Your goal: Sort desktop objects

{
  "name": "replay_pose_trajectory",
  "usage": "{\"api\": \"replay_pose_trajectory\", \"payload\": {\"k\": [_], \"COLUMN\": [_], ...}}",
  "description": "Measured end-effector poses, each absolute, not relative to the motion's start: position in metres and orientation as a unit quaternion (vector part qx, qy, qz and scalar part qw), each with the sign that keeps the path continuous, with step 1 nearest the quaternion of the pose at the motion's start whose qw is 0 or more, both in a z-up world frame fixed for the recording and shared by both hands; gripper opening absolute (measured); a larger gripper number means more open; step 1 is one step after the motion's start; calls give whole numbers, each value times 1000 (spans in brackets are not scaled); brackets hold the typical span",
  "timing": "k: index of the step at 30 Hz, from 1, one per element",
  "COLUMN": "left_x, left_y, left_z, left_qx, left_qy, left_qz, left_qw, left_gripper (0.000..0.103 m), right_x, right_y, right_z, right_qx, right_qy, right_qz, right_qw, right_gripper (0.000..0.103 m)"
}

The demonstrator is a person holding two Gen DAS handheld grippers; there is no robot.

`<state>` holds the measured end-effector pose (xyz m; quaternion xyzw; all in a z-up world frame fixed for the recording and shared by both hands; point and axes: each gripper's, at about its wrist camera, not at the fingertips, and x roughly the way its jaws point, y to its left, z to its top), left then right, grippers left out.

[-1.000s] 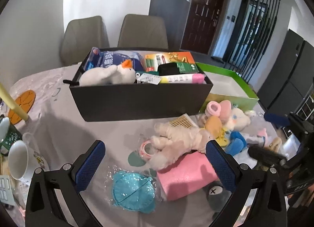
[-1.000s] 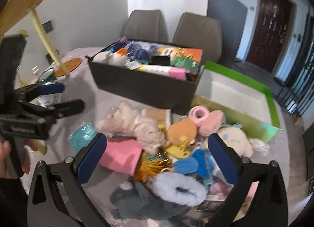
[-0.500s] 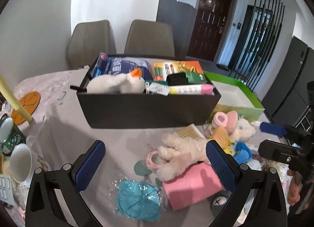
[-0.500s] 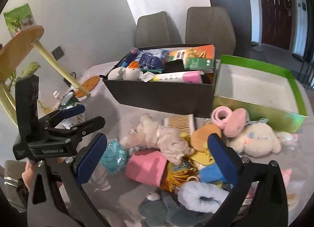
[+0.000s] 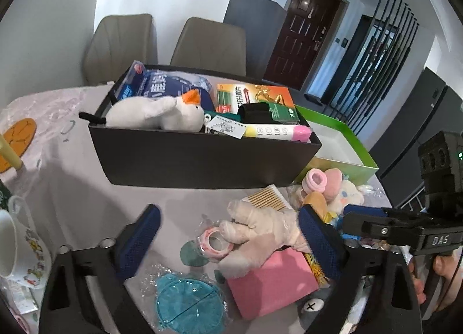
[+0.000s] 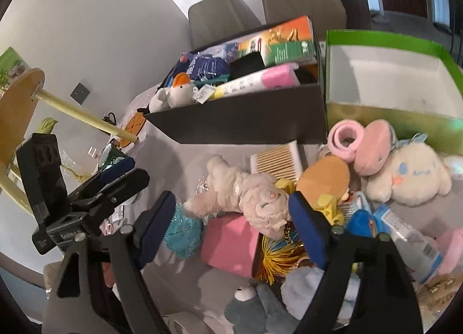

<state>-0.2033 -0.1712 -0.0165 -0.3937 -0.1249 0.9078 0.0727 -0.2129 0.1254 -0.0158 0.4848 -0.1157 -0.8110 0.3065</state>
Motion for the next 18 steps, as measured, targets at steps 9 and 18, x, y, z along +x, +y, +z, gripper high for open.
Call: {"api": "replay_pose_trajectory", "payload": {"k": [9, 18], "left_x": [-214, -222], "left_y": [-171, -168], "left_z": [-32, -45], "left_qx": [-414, -429], "left_qy": [-129, -130], "left_qz": [897, 890], "left_qw": [79, 80], "left_gripper": [68, 68], "right_x": [-227, -235], "right_y": [122, 122], "right_z": [-36, -52], "right_qx": [518, 540], "right_qy": [-112, -106], "right_qz": [-799, -790], "right_qw": [285, 271], "right_gripper": [66, 65]}}
